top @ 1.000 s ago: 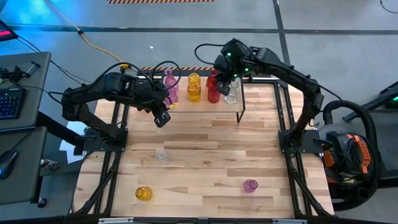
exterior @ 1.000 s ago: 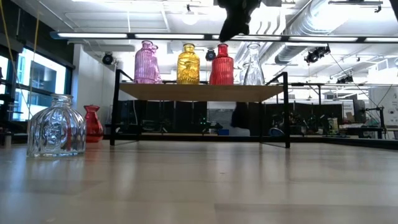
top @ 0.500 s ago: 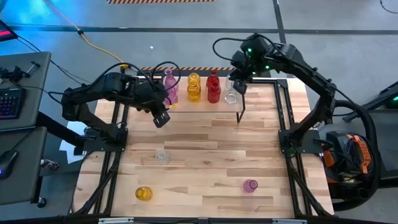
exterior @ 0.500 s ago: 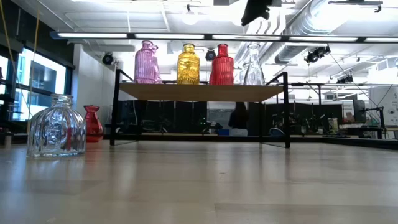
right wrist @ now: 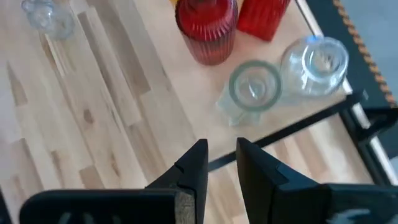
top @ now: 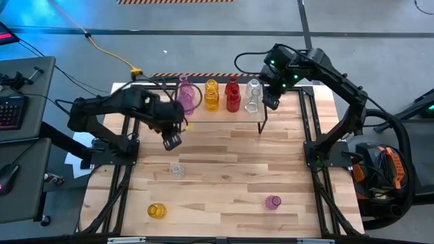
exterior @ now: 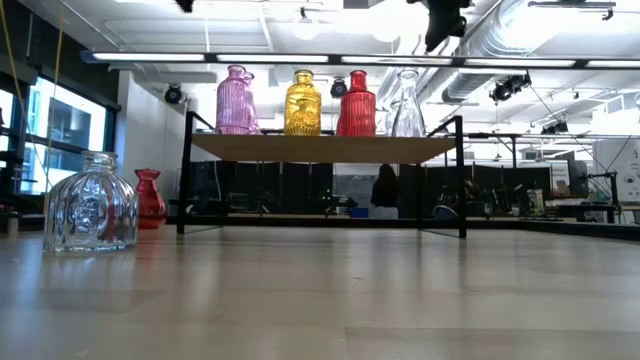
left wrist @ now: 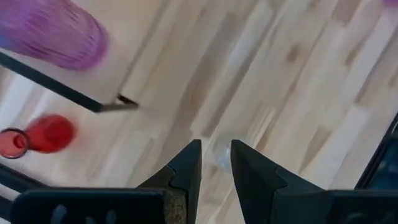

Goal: Sort vases onto shelf
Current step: Put the transparent vase on the shelf aligned with the other transparent vases

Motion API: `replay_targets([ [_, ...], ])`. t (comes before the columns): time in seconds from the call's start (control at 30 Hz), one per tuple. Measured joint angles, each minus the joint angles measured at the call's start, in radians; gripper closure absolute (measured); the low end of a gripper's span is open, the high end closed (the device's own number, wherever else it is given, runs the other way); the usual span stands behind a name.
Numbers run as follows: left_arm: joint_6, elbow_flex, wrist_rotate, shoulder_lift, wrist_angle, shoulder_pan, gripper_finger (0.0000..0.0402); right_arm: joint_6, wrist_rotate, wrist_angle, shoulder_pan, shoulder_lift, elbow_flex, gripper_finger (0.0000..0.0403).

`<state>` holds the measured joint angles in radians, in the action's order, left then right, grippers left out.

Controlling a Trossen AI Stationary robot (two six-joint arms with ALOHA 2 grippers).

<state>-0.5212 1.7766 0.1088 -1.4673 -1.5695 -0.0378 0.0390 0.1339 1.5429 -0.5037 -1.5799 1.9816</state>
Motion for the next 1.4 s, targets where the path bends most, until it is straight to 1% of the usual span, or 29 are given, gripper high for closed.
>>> replay_targets([
  [0.17, 0.017, -0.120, -0.027, -0.001, 0.007, -0.027, 0.0326, -0.066, -0.001, 0.028, 0.014, 0.000, 0.000, 0.0336],
  [0.33, 0.018, -0.176, -0.053, -0.001, 0.038, -0.064, 0.0326, -0.151, 0.000, 0.028, 0.060, 0.005, 0.000, 0.0336],
  [0.5, 0.020, -0.190, -0.076, -0.001, 0.068, -0.119, 0.0326, -0.246, -0.006, 0.028, 0.140, 0.013, 0.000, 0.0336],
  [0.7, 0.021, -0.190, -0.074, -0.001, 0.069, -0.193, 0.0326, -0.358, -0.066, 0.028, 0.265, 0.011, 0.000, 0.0336],
  [0.8, 0.058, -0.190, -0.070, -0.001, 0.070, -0.238, 0.0326, -0.393, -0.101, 0.028, 0.323, 0.011, 0.000, 0.0336],
  [0.87, 0.101, -0.190, -0.050, -0.001, 0.070, -0.268, 0.0326, -0.408, -0.114, 0.028, 0.356, 0.011, 0.000, 0.0336],
  [1.0, 0.185, -0.190, 0.039, -0.001, 0.070, -0.316, 0.0326, -0.479, -0.116, 0.021, 0.413, 0.011, 0.000, 0.0336],
  [1.07, 0.210, -0.190, 0.055, -0.001, 0.072, -0.327, 0.0326, -0.530, -0.116, 0.019, 0.438, 0.011, 0.000, 0.0336],
  [1.17, 0.209, -0.190, 0.048, -0.001, 0.090, -0.333, 0.0326, -0.609, -0.121, 0.018, 0.481, 0.011, 0.000, 0.0336],
  [1.3, 0.163, -0.196, 0.032, 0.000, 0.165, -0.332, 0.0326, -0.674, -0.181, 0.023, 0.555, 0.011, 0.000, 0.0336],
  [1.4, 0.158, -0.247, 0.032, 0.000, 0.231, -0.332, 0.0326, -0.722, -0.221, 0.027, 0.615, 0.011, 0.000, 0.0336],
])
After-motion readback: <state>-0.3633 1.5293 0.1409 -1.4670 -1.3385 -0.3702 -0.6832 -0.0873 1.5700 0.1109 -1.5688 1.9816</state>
